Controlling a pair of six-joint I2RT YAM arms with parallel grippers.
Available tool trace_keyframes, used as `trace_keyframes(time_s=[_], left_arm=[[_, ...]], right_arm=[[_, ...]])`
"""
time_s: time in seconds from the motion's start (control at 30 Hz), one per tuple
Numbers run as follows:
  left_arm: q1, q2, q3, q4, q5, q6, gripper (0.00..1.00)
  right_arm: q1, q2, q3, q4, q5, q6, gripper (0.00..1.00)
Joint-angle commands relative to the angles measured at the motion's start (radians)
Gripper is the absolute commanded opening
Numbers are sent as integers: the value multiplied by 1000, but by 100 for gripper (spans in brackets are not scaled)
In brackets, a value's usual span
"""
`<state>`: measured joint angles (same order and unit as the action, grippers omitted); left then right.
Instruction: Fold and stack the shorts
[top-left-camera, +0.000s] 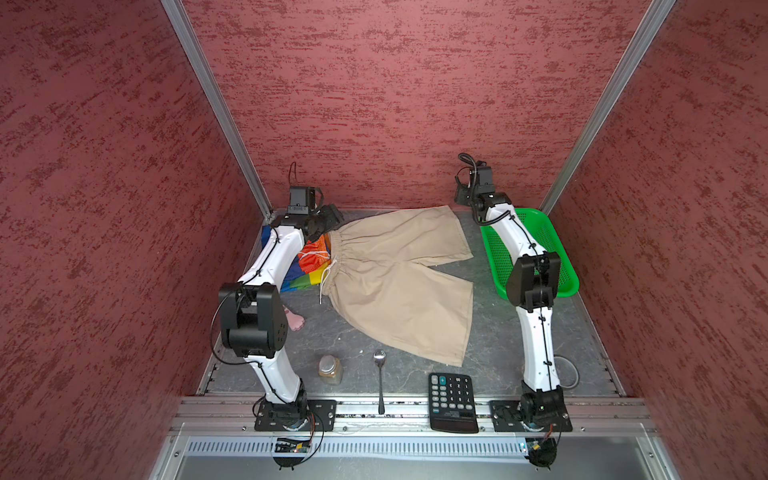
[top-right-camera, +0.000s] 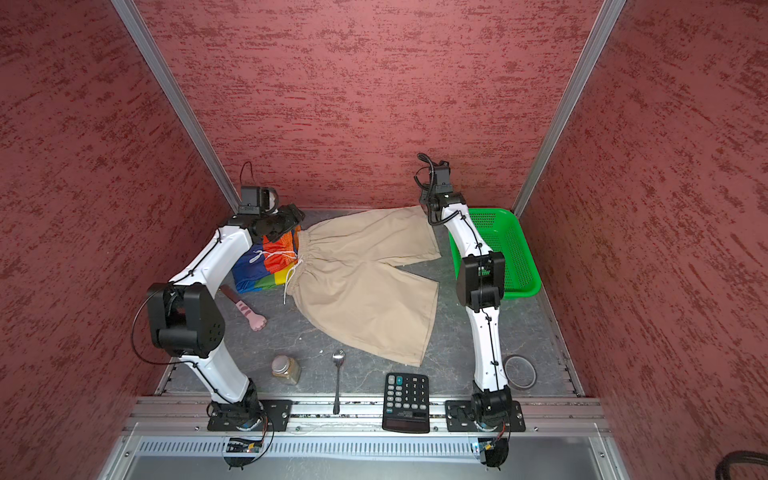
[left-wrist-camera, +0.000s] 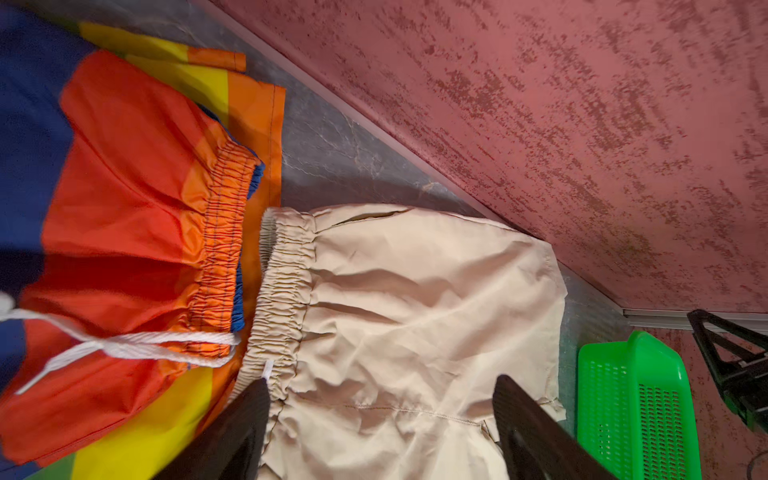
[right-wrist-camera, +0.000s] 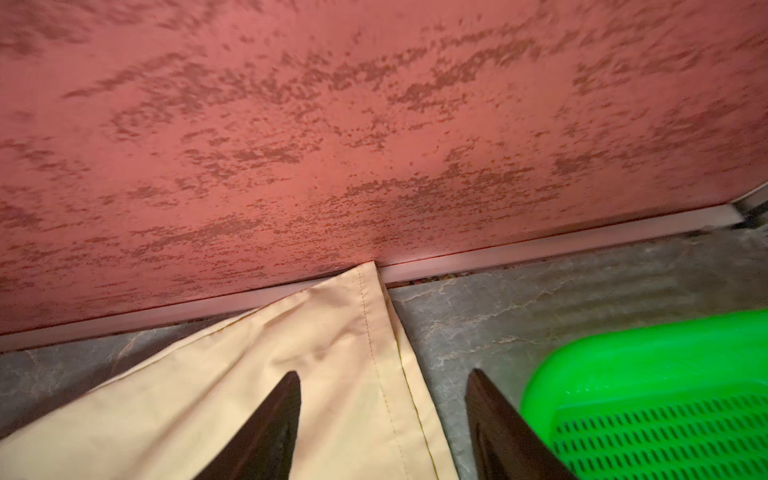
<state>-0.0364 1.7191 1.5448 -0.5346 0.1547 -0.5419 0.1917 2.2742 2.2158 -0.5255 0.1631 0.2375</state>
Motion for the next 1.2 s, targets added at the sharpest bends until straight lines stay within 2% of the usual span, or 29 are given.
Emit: trace_keyframes(time_s=[0.0,0.13,0.23,0.3,0.37,0.47,0.5,0.6,0.63,0.73,0.97,1.17], left_arm=[[4,-147,-46,-40,-30,34,81],[-9,-291,-203,-115,-46,53,62],[-21,-396,-357,-157,-48,56,49],[-35,-462,-442,-188,-74,49,43],[-58,-521,-520,-211,-109,24,37],[-100,-572,-612,-222,-134,-16,37],[-120,-573,-633,-226,-153,-28,42],[-170,-535,-672,-224,-204,-48,64],[-178,-512,-682,-215,-210,-53,65],[-189,-442,-696,-183,-235,-69,65],[-188,-307,-715,-88,-227,-75,52],[-183,-230,-710,-2,-199,-66,52]], right_arm=[[75,-259,-205,77,36,-70,64],[147,-526,-566,80,-30,-75,65],[209,-681,-774,-5,17,-26,65],[248,-738,-864,-105,37,48,64],[283,-760,-921,-205,0,120,62],[370,-759,-979,-330,4,169,61],[404,-752,-994,-368,24,175,61],[483,-729,-1044,-424,28,184,62],[510,-725,-1058,-431,30,190,62],[577,-741,-1102,-415,8,210,65],[693,-784,-1208,-384,-79,187,67],[740,-779,-1288,-365,-164,219,67]])
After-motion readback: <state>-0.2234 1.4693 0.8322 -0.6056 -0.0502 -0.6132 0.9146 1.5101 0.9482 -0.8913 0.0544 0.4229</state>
